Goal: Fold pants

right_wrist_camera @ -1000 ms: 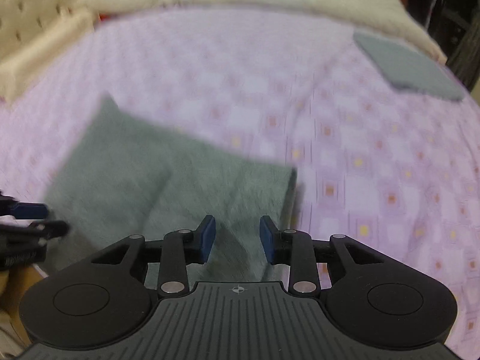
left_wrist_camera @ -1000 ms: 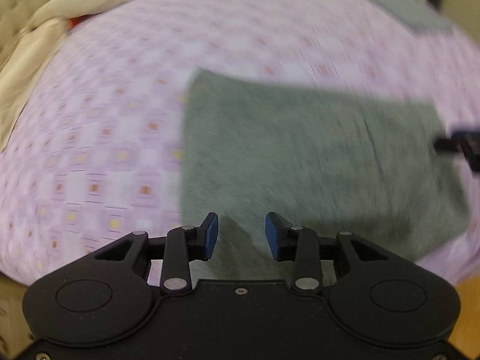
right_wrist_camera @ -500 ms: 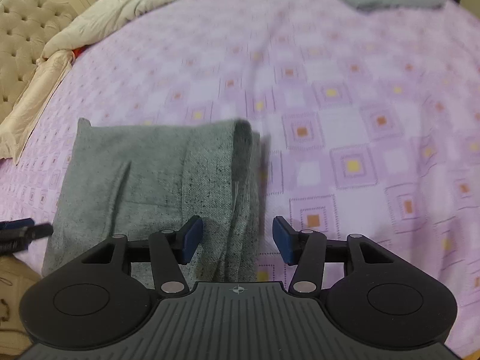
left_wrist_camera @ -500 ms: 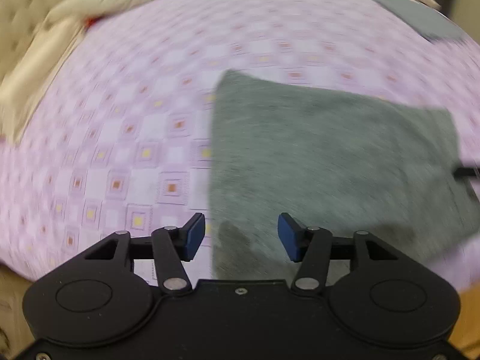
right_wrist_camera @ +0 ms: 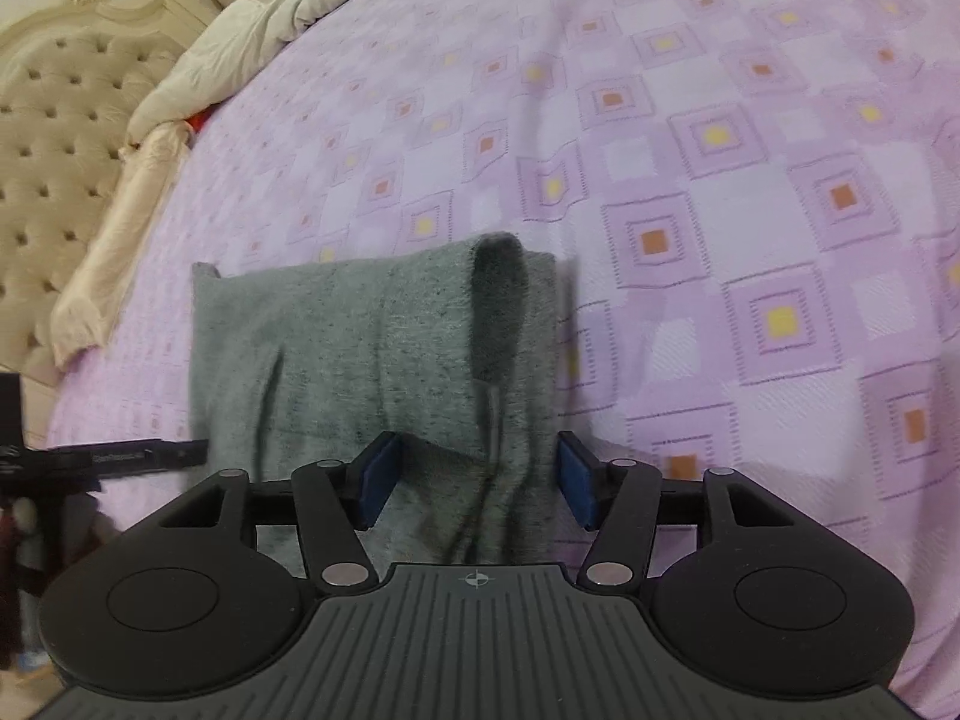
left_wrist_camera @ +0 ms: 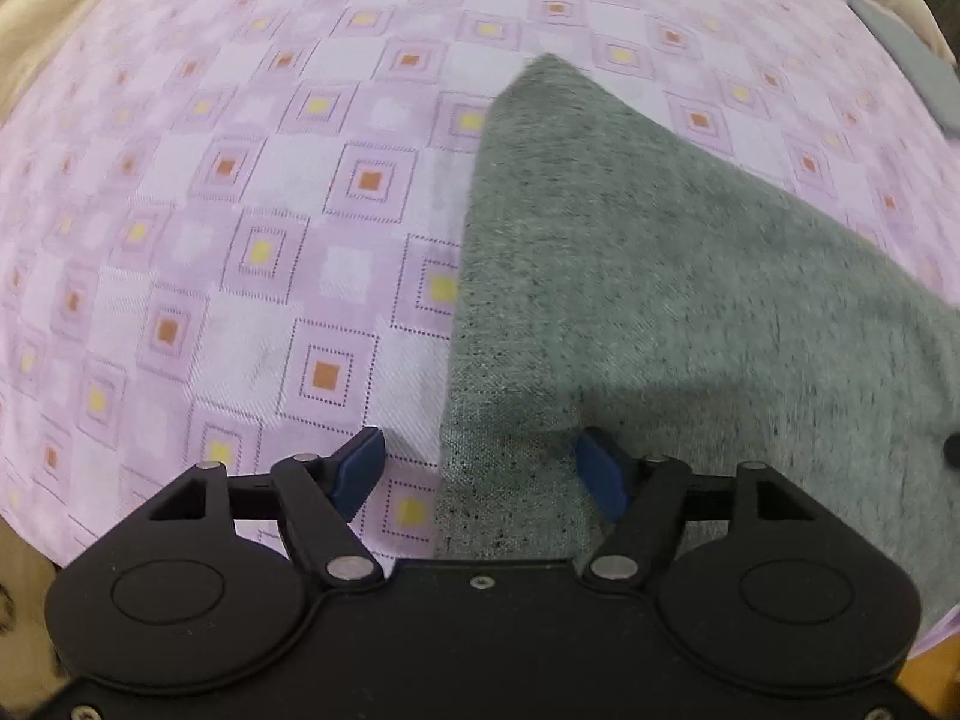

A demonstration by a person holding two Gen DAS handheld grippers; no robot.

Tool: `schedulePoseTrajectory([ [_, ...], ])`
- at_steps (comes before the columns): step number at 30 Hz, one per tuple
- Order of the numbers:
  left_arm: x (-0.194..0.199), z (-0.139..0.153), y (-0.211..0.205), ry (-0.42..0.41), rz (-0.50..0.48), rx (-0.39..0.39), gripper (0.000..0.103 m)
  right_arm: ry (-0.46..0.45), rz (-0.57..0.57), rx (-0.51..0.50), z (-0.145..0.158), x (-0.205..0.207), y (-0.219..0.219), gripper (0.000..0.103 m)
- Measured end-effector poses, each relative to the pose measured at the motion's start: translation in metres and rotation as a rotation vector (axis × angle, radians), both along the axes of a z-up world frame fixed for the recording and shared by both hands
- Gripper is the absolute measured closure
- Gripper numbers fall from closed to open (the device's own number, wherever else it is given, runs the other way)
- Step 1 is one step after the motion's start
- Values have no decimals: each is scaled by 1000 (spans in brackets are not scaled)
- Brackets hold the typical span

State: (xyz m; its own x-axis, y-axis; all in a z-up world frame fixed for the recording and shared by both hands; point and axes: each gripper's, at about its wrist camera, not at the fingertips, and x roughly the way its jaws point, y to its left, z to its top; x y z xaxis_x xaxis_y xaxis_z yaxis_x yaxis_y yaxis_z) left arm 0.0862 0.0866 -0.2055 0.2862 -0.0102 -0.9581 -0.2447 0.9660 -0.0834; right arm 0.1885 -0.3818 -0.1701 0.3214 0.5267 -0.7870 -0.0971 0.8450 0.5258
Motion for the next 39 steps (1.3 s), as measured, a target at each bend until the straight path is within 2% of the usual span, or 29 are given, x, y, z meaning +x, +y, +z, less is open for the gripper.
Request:
schedulePoseTrajectory([
  [2,0,-5,9,4,31,-47,30,25,-25,32,-1,1,-3,48],
  [5,-5,-10,15,18,82,-85,21,54,-61,47,-3,1,-1,48],
  [6,-5,-12,15,24,93,-88,18,57,-57,42,-3,2,1,55],
  [7,-4,-13,13,28,95,-87,18,50,-42,38,-1,1,4,68],
  [10,-2,-11,9,33,101,-86,22,1,20,0,9,-3,12,77],
  [11,-2,-7,9,24,94,-94,40,-18,36,-19,15,-5,15,77],
  [12,-2,-5,8,5,81,-139,69,-36,49,-36,20,-6,19,78],
  [14,-5,5,5,-1,105,-140,87,-76,65,-58,34,-13,24,79],
  [15,-7,10,2,-8,100,-127,89,-89,65,-61,39,-16,26,79],
  [17,-12,22,-8,-29,83,-83,91,-112,60,-62,51,-22,29,79],
  [20,-19,44,-18,-83,65,-65,92,-153,74,-82,66,-24,39,79],
  [24,-24,80,-7,-158,45,-52,94,-209,65,-68,80,-11,54,80],
  [27,-12,103,10,-207,29,-36,95,-237,52,-43,91,14,71,80],
  [29,3,118,31,-236,23,-46,95,-264,47,-23,99,36,88,80],
  [35,59,147,87,-301,1,-6,95,-318,51,8,116,109,146,79],
  [38,89,149,120,-308,22,-22,94,-313,40,-7,109,143,174,78],
  [39,98,144,128,-302,29,-19,94,-300,40,-27,102,150,181,74],
])
